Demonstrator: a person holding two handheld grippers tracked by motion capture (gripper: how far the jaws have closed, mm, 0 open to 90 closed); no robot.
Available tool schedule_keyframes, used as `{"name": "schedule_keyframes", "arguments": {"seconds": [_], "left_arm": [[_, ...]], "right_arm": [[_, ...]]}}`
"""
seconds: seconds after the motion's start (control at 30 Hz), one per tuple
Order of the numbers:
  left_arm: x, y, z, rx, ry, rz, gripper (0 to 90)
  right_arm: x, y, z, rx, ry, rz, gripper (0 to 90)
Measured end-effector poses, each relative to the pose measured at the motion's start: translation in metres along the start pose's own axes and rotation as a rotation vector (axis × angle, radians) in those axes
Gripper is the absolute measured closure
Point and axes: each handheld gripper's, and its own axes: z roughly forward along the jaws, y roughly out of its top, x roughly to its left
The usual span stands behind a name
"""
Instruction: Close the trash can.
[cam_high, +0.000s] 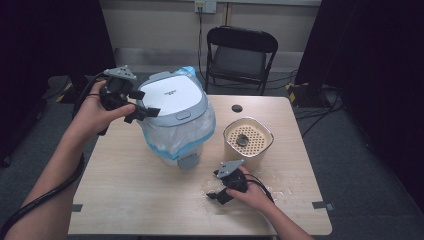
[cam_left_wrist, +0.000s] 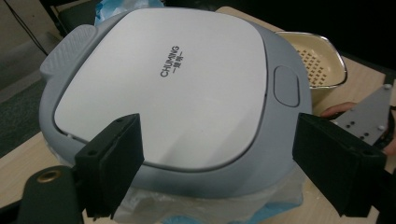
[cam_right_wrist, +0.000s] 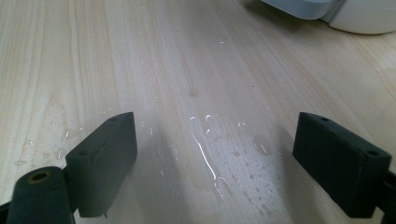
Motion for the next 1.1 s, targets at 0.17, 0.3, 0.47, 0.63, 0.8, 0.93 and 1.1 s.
{"name": "schedule_keyframes", "arguments": {"seconds": [0.17, 0.3, 0.47, 0.63, 0.8, 0.93, 1.1], "left_arm": [[0.002, -0.016, -0.01, -0.005, 0.0, -0.024, 15.9], [0.0, -0.03, -0.013, -0.005, -0.015, -0.031, 15.8], [-0.002, -0.047, -0.015, -0.011, -0.015, -0.039, 15.8], [-0.003, -0.063, -0.011, -0.004, -0.019, -0.039, 15.8], [-0.004, -0.076, -0.005, -0.008, -0.029, -0.046, 15.9], [-0.005, -0.086, 0.001, -0.013, -0.034, -0.046, 15.9], [-0.008, -0.101, 0.01, -0.014, -0.051, -0.046, 15.9]], "right_arm": [[0.0, 0.0, 0.0, 0.0, -0.001, 0.001, 12.9], [0.0, 0.0, 0.0, -0.001, -0.001, 0.003, 12.9], [0.001, 0.0, 0.0, -0.001, -0.005, 0.006, 12.9], [0.001, 0.0, 0.0, -0.001, -0.005, 0.006, 12.8], [0.001, 0.0, 0.0, -0.001, -0.004, 0.006, 12.8], [0.001, 0.0, 0.0, -0.002, -0.005, 0.005, 12.8], [0.001, 0.0, 0.0, -0.001, -0.005, 0.006, 12.8]]}}
